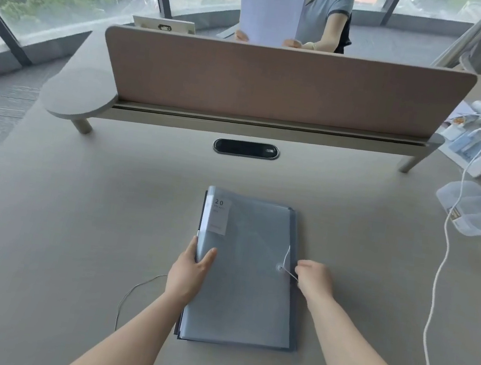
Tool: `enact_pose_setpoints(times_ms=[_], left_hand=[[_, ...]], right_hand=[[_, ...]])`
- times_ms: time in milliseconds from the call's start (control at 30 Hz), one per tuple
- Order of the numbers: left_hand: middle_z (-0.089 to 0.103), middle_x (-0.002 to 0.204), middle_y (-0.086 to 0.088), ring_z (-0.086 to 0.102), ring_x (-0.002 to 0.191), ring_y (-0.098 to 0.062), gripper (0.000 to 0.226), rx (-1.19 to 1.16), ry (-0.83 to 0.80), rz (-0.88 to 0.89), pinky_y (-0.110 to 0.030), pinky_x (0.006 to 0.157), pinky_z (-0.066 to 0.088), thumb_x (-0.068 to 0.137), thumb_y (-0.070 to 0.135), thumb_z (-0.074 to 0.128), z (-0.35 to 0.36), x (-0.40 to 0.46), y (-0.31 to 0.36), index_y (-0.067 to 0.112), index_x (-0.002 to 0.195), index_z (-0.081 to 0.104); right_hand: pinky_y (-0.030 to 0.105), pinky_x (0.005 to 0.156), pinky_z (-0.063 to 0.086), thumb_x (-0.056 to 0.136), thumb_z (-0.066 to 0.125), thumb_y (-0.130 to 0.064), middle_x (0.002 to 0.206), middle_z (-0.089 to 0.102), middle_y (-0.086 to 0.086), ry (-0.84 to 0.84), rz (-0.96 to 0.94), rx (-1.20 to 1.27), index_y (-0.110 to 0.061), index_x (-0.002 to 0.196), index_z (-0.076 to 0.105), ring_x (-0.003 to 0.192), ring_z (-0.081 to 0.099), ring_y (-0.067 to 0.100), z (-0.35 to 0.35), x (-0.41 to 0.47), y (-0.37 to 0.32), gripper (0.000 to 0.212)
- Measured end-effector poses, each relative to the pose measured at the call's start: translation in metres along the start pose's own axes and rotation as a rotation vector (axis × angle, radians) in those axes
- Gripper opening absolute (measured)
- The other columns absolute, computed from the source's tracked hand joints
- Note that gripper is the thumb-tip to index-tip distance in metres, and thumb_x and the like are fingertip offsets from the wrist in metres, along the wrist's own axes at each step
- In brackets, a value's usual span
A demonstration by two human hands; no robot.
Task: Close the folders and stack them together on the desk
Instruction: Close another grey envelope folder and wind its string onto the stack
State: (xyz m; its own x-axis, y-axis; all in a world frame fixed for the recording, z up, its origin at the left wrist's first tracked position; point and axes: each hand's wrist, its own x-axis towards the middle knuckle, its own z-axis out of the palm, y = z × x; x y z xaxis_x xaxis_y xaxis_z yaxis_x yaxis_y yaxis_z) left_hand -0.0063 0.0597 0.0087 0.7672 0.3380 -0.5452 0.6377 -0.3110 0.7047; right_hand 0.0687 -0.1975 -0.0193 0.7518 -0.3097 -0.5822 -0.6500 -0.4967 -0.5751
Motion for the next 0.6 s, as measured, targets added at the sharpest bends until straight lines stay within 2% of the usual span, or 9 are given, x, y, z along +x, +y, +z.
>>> enact_pose_setpoints(times_ms=[67,133,167,333,500,600], left_hand=[[0.063,0.131,0.015,0.062,0.116,-0.017,0.08,0.005,0.013,0.0,-0.043,0.097,0.051,0.071,0.076,0.043,0.002,-0.001,0.0,0.043,0.144,0.038],[0.065,0.128,0.013,0.064,0.113,-0.017,0.077,0.004,0.019,0.004,-0.042,0.095,0.052,0.074,0.074,0.045,0.003,-0.002,0.002,0.042,0.143,0.039],[0.066,0.127,0.013,0.064,0.112,-0.018,0.074,-0.001,0.022,0.003,-0.042,0.094,0.053,0.076,0.071,0.047,0.003,-0.002,0.002,0.042,0.143,0.04],[0.065,0.13,0.012,0.063,0.115,-0.018,0.081,-0.032,0.023,-0.016,-0.043,0.098,0.051,0.07,0.074,0.05,0.002,-0.002,0.003,0.042,0.143,0.04],[0.065,0.127,0.011,0.064,0.113,-0.017,0.072,-0.066,0.022,0.002,-0.044,0.098,0.051,0.076,0.067,0.055,0.003,-0.003,0.003,0.04,0.141,0.043],[0.064,0.128,0.009,0.063,0.116,-0.018,0.074,-0.071,0.026,-0.012,-0.044,0.099,0.05,0.074,0.068,0.057,0.002,-0.003,0.005,0.037,0.14,0.044]], right_hand=[[0.029,0.067,0.04,0.075,0.054,-0.003,0.1,0.072,0.024,-0.009,0.007,0.007,0.006,0.099,0.068,0.071,0.065,0.034,-0.004,-0.001,0.001,0.028],[0.031,0.076,0.051,0.081,0.056,-0.004,0.106,0.074,0.01,-0.03,0.018,0.037,-0.009,0.109,0.073,0.09,0.07,0.034,-0.005,-0.004,0.0,0.034],[0.033,0.081,0.053,0.082,0.056,-0.005,0.108,0.074,0.007,-0.029,0.011,0.054,-0.013,0.113,0.073,0.093,0.07,0.033,-0.004,-0.002,0.002,0.036],[0.043,0.088,0.057,0.08,0.056,-0.006,0.093,0.07,0.004,-0.039,0.022,0.087,-0.014,0.113,0.073,0.086,0.067,0.029,-0.006,-0.002,0.006,0.038],[0.045,0.089,0.057,0.082,0.056,-0.007,0.088,0.068,0.003,-0.057,-0.004,0.117,-0.012,0.116,0.071,0.08,0.065,0.027,-0.009,-0.004,0.009,0.037],[0.042,0.084,0.056,0.085,0.054,-0.009,0.097,0.07,0.005,-0.041,-0.035,0.134,-0.013,0.121,0.066,0.079,0.065,0.026,-0.016,-0.015,0.0,0.038]])
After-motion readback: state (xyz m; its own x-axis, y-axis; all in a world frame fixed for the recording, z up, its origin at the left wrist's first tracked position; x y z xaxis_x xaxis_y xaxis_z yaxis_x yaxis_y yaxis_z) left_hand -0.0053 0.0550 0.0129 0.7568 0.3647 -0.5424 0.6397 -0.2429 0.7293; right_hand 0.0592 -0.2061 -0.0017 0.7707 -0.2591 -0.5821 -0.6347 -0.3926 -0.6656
